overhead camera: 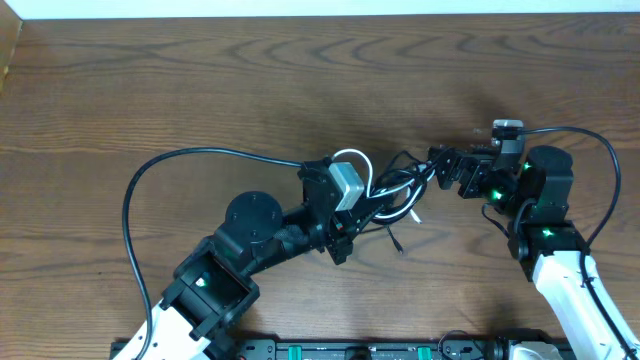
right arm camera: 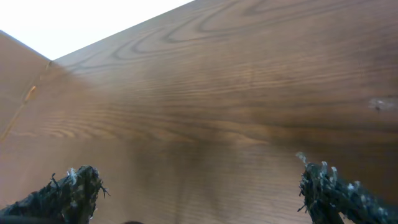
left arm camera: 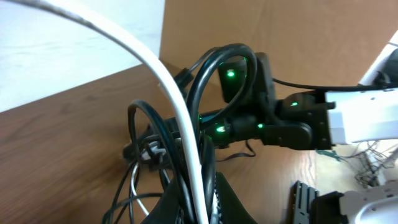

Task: Untangle cables

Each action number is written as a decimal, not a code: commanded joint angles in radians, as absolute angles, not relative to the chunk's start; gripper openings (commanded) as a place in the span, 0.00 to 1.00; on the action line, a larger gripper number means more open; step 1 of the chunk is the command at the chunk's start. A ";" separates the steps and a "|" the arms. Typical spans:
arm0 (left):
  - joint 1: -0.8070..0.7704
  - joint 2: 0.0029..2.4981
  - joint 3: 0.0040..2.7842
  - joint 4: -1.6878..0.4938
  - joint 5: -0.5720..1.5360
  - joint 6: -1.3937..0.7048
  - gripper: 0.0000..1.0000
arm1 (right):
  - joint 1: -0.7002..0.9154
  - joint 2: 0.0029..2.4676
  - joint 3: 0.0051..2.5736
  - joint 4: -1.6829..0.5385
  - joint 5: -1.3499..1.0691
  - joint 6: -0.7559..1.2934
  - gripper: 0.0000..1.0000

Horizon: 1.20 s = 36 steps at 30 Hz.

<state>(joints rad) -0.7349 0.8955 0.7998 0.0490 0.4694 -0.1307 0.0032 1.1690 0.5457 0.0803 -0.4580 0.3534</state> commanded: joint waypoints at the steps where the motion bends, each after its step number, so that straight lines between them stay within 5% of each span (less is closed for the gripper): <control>1: -0.736 0.804 0.822 0.084 0.375 -0.117 0.07 | -0.046 1.180 0.547 0.054 -0.294 0.347 0.99; 25: -0.736 0.728 0.822 0.053 -0.513 -0.117 0.08 | -0.093 1.180 0.547 0.022 -0.294 0.348 0.99; 36: -0.736 0.728 0.822 -0.016 -0.529 -0.112 0.08 | -0.093 1.180 0.547 0.022 -0.297 0.363 0.99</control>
<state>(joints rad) -0.7567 0.7872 0.7753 -0.0261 -0.3580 -0.1265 -0.0551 1.1637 0.5552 0.0380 -0.4644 0.3595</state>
